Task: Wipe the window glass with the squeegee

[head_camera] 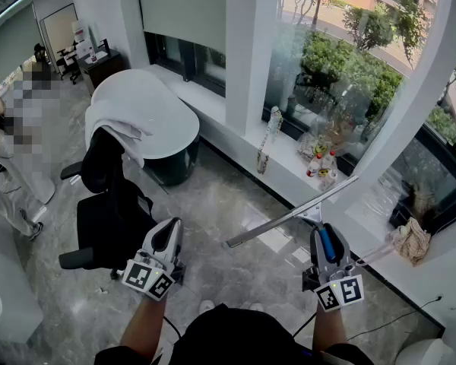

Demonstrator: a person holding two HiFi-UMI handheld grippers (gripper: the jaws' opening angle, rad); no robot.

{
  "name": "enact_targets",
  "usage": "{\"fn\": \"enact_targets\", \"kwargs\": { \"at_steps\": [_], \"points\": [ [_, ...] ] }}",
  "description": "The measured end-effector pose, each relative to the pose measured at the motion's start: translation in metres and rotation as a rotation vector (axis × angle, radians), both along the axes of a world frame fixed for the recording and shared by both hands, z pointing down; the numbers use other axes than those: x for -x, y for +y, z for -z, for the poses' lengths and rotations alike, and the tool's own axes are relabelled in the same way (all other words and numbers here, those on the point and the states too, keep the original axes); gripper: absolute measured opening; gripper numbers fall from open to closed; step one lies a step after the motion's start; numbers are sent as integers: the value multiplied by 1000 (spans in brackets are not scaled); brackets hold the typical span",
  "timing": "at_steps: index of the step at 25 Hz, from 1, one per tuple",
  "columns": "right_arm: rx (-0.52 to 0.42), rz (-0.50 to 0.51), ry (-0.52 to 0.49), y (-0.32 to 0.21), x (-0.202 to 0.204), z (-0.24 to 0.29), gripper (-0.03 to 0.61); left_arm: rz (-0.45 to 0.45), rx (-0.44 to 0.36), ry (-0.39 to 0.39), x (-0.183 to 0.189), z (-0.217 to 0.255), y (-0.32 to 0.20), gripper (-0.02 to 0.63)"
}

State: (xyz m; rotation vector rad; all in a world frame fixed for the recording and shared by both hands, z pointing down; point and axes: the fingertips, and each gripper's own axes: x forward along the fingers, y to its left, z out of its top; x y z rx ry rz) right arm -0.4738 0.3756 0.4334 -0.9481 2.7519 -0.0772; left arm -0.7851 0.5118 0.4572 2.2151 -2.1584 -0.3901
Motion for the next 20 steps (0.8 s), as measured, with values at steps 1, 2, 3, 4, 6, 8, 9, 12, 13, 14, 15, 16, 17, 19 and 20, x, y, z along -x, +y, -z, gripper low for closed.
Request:
{"fn": "enact_targets", "kwargs": {
  "at_steps": [1, 2, 3, 4, 6, 8, 9, 12, 13, 14, 15, 16, 17, 19, 20],
  "points": [
    [1, 0, 2, -1, 0, 0, 133, 0, 1, 2, 0, 0, -1, 0],
    [1, 0, 3, -2, -1, 0, 133, 1, 1, 4, 0, 0, -2, 0],
    [2, 0, 3, -2, -1, 0, 133, 1, 1, 5, 0, 0, -3, 0],
    [3, 0, 2, -3, -1, 0, 133, 0, 1, 4, 0, 1, -4, 0],
    [3, 0, 0, -4, -2, 0, 133, -3, 0, 0, -2, 2, -5, 0],
    [-3, -1, 5, -3, -3, 0, 133, -10, -1, -6, -5, 3, -7, 0],
    [-7, -2, 9, -3, -4, 0, 133, -15, -1, -8, -7, 3, -8, 0],
    [-17, -4, 18, -4, -6, 1, 133, -29, -4, -14, -12, 5, -13, 0],
    [-19, -6, 17, -4, -7, 1, 133, -34, -4, -16, -13, 5, -14, 0],
    [-19, -7, 16, -4, -8, 2, 133, -38, -5, -17, -15, 6, -15, 0],
    [-20, -9, 14, -4, -8, 2, 133, -42, -5, -18, -16, 6, -17, 0],
    [-21, -10, 11, -4, -10, 3, 133, -46, -6, -18, -17, 7, -18, 0],
    [-23, -11, 7, -3, -11, 4, 133, -52, -6, -18, -18, 7, -19, 0],
    [-30, -22, 1, -1, -16, 5, 134, -66, -8, -19, -20, 8, -23, 0],
    [-32, -32, 0, -1, -19, 6, 134, -73, -9, -19, -21, 8, -25, 0]
  ]
}}
